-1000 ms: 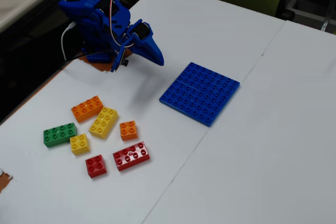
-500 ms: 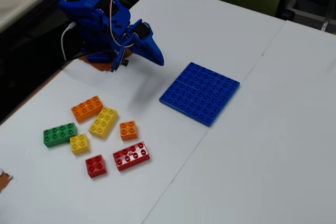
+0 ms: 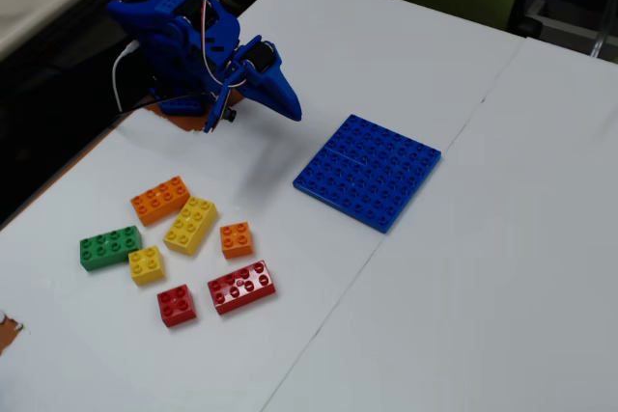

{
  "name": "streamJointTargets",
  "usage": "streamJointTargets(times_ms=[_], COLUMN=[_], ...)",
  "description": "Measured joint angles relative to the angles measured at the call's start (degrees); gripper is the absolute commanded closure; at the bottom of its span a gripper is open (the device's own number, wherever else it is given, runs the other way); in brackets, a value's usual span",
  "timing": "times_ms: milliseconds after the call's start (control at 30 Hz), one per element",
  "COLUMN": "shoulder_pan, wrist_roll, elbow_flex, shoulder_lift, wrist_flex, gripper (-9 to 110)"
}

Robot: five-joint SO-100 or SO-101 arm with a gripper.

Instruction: Pick up the 2x4 orange block and go up the 8x8 blue block.

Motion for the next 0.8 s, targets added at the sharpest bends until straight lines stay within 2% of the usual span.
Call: streamJointTargets(times_ms=[133,233,400,633,700,800], shoulder_pan=[0.00,0.09,0.09,0.18,0.53,2.11], wrist_roll=[-2.99,-10.28,-35.68,-82.71,-91.05,-97.03], elbow_flex=[0.00,0.00,0.00,0.00,0.00,0.00], shoulder_lift=[0.00,0.00,0.00,0.00,0.00,0.00], wrist_flex=[0.00,-0.09,-2.90,-1.14,-0.88,0.35], gripper=[100,101,101,99,96,96])
